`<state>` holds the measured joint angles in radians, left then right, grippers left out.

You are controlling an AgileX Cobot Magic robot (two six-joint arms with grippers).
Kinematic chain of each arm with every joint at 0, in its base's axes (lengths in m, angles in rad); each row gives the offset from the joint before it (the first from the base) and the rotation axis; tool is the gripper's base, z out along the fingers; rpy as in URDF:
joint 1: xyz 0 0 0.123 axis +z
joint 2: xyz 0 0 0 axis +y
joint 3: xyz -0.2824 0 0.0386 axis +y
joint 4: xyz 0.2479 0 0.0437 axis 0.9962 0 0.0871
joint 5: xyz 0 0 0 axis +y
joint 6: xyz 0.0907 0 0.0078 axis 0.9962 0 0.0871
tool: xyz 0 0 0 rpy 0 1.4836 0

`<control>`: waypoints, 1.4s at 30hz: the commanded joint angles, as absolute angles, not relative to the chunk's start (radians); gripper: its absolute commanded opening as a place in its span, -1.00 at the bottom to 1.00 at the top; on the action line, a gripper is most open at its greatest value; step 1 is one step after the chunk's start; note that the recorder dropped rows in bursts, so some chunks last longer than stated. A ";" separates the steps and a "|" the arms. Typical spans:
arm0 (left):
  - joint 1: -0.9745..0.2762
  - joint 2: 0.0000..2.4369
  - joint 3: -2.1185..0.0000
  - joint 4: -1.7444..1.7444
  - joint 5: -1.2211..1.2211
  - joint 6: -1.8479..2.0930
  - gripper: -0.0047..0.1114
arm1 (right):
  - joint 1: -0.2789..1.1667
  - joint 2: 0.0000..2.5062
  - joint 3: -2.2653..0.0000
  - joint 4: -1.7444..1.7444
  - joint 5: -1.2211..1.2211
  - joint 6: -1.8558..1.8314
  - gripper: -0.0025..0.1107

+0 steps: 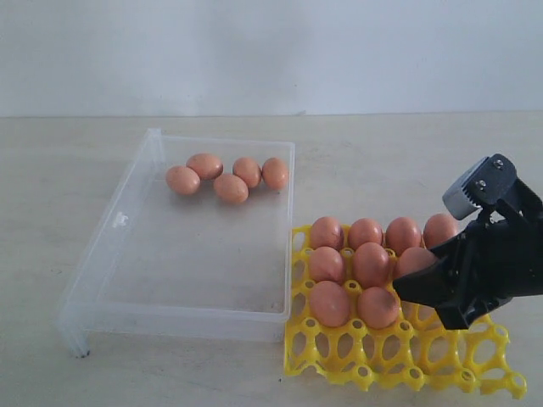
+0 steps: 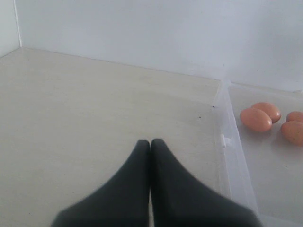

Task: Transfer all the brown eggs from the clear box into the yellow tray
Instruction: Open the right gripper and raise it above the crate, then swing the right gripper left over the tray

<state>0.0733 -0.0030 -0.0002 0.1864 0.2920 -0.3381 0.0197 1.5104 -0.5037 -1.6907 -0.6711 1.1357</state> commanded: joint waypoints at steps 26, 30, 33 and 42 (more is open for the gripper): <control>0.070 0.000 0.000 0.180 0.293 -0.346 -0.99 | 0.021 1.465 -0.535 -1.524 -0.765 1.220 -0.95; 0.070 0.000 0.000 0.180 0.293 -0.346 -0.99 | 0.031 1.435 -0.620 -1.503 -0.940 1.154 -0.96; 0.070 0.000 0.000 0.180 0.293 -0.346 -0.99 | 0.100 1.398 -0.693 -1.457 -0.945 1.152 -0.96; 0.070 0.000 0.000 0.180 0.293 -0.346 -0.99 | 0.605 1.366 -0.980 -1.437 -0.019 1.094 -0.96</control>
<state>0.0733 -0.0030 -0.0002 0.1864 0.2920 -0.3381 0.4718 1.3452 -0.9032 -1.4537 -0.3571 1.1296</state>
